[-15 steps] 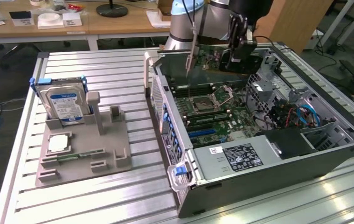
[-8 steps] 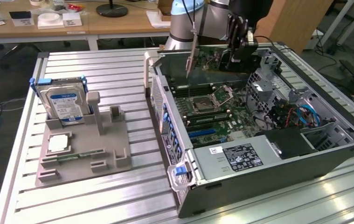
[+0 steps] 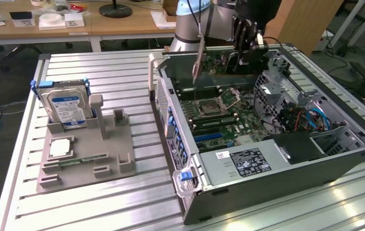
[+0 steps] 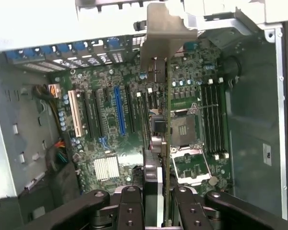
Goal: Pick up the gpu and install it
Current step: 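Insert the gpu into the slot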
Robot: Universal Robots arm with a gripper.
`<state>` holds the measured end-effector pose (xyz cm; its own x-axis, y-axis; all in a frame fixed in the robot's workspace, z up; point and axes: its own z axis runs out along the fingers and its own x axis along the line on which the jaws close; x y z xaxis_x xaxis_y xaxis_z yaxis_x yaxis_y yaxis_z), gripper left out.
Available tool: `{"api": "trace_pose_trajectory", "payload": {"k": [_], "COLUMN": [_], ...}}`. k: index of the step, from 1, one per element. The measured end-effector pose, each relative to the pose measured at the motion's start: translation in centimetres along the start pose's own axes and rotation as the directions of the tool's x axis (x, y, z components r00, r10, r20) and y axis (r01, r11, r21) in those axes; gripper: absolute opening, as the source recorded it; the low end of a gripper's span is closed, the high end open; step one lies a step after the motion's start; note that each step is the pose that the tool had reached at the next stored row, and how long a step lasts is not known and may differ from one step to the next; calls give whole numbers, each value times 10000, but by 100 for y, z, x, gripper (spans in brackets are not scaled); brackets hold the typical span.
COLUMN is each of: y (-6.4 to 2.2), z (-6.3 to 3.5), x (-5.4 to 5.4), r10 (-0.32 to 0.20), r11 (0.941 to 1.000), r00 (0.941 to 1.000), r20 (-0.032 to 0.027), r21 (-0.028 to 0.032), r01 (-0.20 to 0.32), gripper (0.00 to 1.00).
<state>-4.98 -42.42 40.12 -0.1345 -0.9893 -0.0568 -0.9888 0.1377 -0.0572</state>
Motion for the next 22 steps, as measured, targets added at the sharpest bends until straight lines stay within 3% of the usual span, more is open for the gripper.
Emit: {"api": "trace_pose_trajectory", "payload": {"k": [5, 9, 15, 22], "y": [2, 2, 5, 6], "z": [16, 37, 86, 98], "x": [1, 3, 7, 8], "r10": [-755, -957, -651, -574], "r11": [9971, 9952, 9978, 9983], "r00": [9971, 9954, 9979, 9983], "r20": [59, 78, 54, 47], "r21": [94, 206, 139, 133], "r01": [755, 956, 650, 574], "gripper": [28, 28, 28, 28]}}
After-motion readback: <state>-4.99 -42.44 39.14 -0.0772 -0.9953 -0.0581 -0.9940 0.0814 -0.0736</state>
